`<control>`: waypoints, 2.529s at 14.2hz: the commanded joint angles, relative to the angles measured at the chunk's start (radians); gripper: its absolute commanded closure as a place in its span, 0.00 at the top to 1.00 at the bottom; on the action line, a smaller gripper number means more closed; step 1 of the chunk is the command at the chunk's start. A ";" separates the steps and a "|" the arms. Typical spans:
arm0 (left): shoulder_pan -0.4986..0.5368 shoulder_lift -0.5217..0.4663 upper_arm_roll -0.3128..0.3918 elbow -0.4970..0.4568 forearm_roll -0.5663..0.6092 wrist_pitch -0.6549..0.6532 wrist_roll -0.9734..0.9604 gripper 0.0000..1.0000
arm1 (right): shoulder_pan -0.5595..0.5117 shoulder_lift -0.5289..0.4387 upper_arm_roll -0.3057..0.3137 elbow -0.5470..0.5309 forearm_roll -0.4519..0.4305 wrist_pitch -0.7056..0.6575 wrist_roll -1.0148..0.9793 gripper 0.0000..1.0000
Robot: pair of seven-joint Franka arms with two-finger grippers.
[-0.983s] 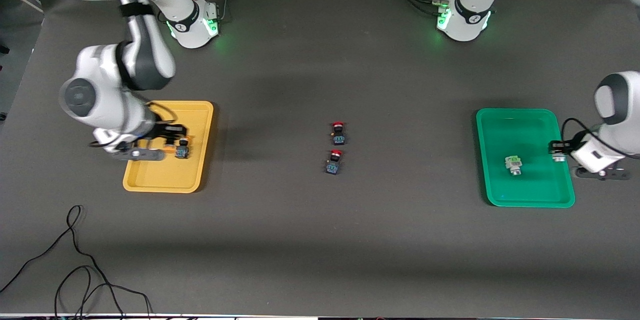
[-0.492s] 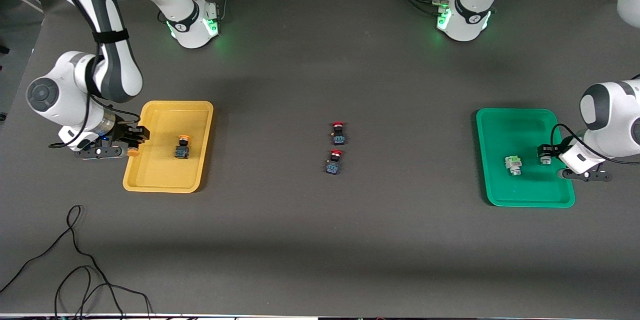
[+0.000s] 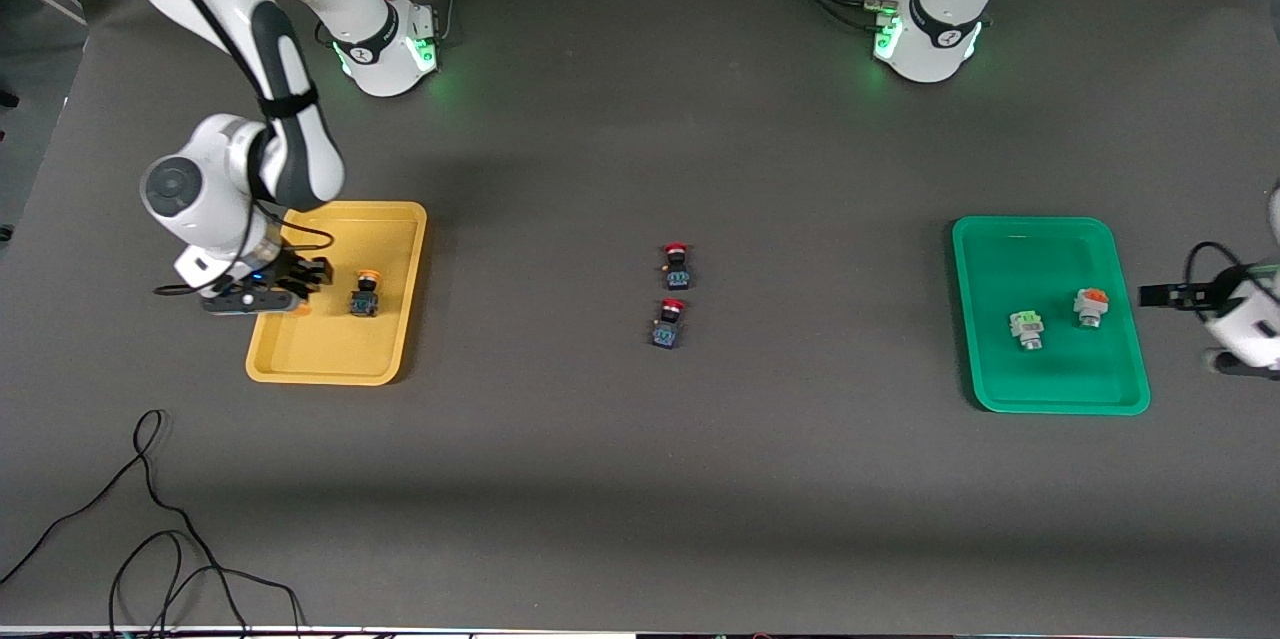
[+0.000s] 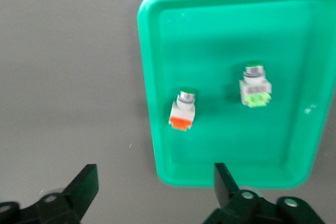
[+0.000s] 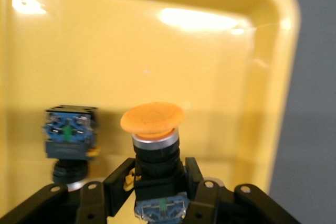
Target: Place green and yellow buttons in trays
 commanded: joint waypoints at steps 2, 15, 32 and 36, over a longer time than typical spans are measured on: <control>-0.003 -0.066 -0.027 0.160 -0.112 -0.209 0.012 1.00 | 0.004 0.105 0.015 0.029 0.276 0.012 -0.256 0.00; -0.667 -0.393 0.456 0.065 -0.304 -0.316 -0.002 1.00 | -0.026 0.110 0.012 0.057 0.286 -0.043 -0.293 0.99; -0.686 -0.395 0.465 0.056 -0.367 -0.274 -0.065 1.00 | 0.264 0.009 -0.623 0.724 -0.013 -1.092 0.011 0.99; -0.652 -0.399 0.424 0.059 -0.365 -0.279 -0.065 1.00 | 0.257 0.014 -0.684 0.963 -0.086 -1.327 0.057 1.00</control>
